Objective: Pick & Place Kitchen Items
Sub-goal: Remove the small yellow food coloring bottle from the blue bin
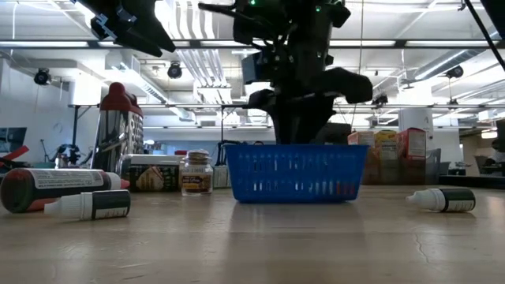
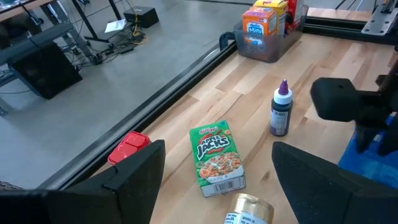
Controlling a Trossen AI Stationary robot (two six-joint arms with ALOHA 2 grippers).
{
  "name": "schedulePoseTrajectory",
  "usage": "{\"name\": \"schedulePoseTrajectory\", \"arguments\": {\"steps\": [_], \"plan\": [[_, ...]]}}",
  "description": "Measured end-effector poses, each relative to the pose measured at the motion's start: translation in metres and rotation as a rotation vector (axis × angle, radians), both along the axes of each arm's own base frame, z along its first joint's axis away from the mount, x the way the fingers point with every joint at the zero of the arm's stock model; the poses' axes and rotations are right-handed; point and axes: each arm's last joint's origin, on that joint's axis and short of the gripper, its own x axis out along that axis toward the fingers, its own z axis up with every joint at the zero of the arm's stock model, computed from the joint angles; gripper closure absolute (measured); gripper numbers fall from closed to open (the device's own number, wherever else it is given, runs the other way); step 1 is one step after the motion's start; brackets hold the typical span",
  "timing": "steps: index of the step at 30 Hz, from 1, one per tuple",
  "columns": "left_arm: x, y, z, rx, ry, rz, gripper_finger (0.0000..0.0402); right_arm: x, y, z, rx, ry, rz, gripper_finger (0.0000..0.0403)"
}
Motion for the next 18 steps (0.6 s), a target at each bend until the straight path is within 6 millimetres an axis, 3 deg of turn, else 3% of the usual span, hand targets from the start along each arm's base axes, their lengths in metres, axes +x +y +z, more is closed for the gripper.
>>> {"name": "schedulePoseTrajectory", "arguments": {"steps": [4,11,18], "plan": [[0.0,0.0,0.0001,0.0,-0.001,0.0,0.0101,0.0005,-0.0067,0.0,0.056,0.004,-0.036,0.0303],[0.0,0.0,0.0,0.0,0.0,0.0,0.0101,0.0003,0.0005,0.0005,0.194,0.011,0.031,0.0327],[0.0,0.0001,0.0001,0.0,0.0,0.0,0.0101,-0.0016,0.0006,0.0001,0.21,0.036,-0.026,0.0336]]}}
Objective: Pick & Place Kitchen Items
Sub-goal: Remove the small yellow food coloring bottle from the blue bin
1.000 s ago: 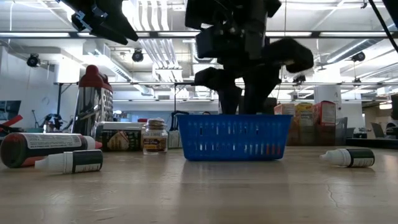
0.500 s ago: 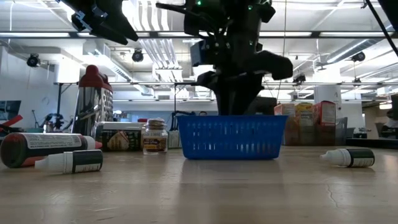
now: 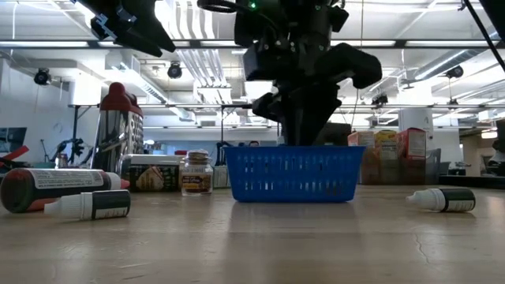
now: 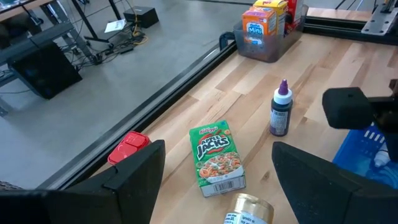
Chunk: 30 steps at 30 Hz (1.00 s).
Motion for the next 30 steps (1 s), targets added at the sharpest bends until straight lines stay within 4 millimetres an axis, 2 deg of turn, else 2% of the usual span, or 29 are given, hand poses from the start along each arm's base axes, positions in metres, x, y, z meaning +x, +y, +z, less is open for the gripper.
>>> {"name": "schedulePoseTrajectory", "arguments": {"steps": [7,12,19,24,30], "plan": [[0.0,0.0,0.0,0.0,0.0,0.0,0.0101,-0.008,0.004,-0.003,0.025,0.115,-0.192,0.0304],[0.0,0.0,0.0,0.0,0.0,0.0,0.0101,-0.008,0.011,-0.005,0.008,0.111,-0.223,0.0278],[0.0,0.0,0.0,0.0,0.0,0.0,0.0101,-0.009,0.007,-0.01,-0.033,0.117,-0.322,0.0255],[0.0,0.0,0.0,0.0,0.001,0.0,0.0101,-0.014,0.008,-0.018,-0.028,0.147,-0.385,0.025],[0.0,0.0,0.0,0.0,0.0,0.0,0.0101,-0.014,0.007,-0.027,-0.034,0.129,-0.454,0.0263]]}}
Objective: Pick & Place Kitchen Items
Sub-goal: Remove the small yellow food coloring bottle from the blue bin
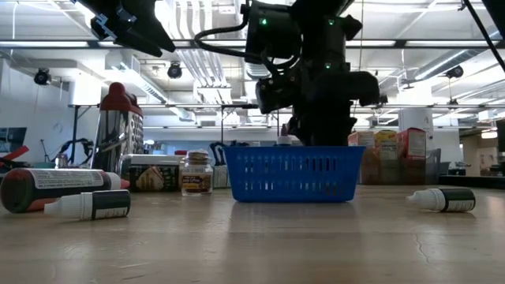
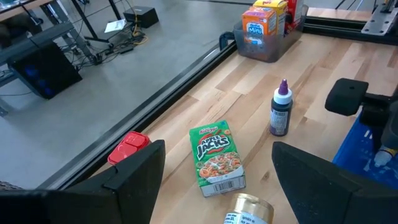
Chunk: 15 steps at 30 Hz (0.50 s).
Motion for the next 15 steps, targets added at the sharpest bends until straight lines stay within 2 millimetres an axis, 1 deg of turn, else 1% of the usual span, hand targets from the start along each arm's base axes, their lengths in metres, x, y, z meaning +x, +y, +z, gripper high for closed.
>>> {"name": "schedulePoseTrajectory", "arguments": {"steps": [7,15], "plan": [[0.0,0.0,0.0,0.0,0.0,0.0,0.0101,0.001,0.0,-0.007,-0.007,-0.035,-0.006,0.0273],[0.0,0.0,0.0,0.0,0.0,0.0,0.0101,-0.004,-0.002,-0.018,-0.021,-0.04,0.008,0.0265]]}}
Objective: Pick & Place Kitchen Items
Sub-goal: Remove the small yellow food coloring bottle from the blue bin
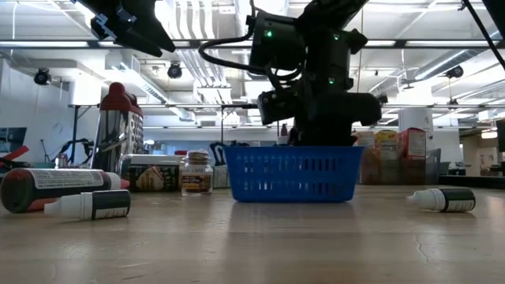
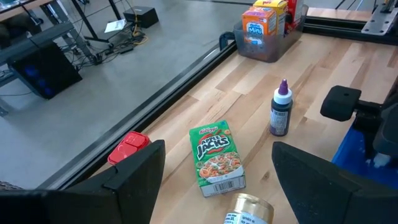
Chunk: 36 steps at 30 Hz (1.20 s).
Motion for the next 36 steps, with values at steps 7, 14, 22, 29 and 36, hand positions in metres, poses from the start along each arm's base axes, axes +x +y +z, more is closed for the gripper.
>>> {"name": "schedulePoseTrajectory", "arguments": {"steps": [7,14,22,29,36], "plan": [[0.0,0.0,0.0,0.0,0.0,0.0,0.0101,0.001,0.0,0.0,-0.001,-0.007,0.004,0.0318],[0.0,0.0,0.0,0.0,0.0,0.0,0.0101,0.0,0.0,0.002,0.004,-0.005,0.009,0.0349],[0.0,0.0,0.0,0.0,0.0,0.0,0.0101,-0.003,0.0,0.036,0.014,-0.097,0.006,0.0338],[0.0,0.0,0.0,0.0,0.0,0.0,0.0101,-0.028,0.005,0.079,0.033,-0.114,-0.023,0.034],[0.0,0.0,0.0,0.0,0.0,0.0,0.0101,-0.07,0.023,0.094,0.053,-0.105,-0.065,0.0339]]}}
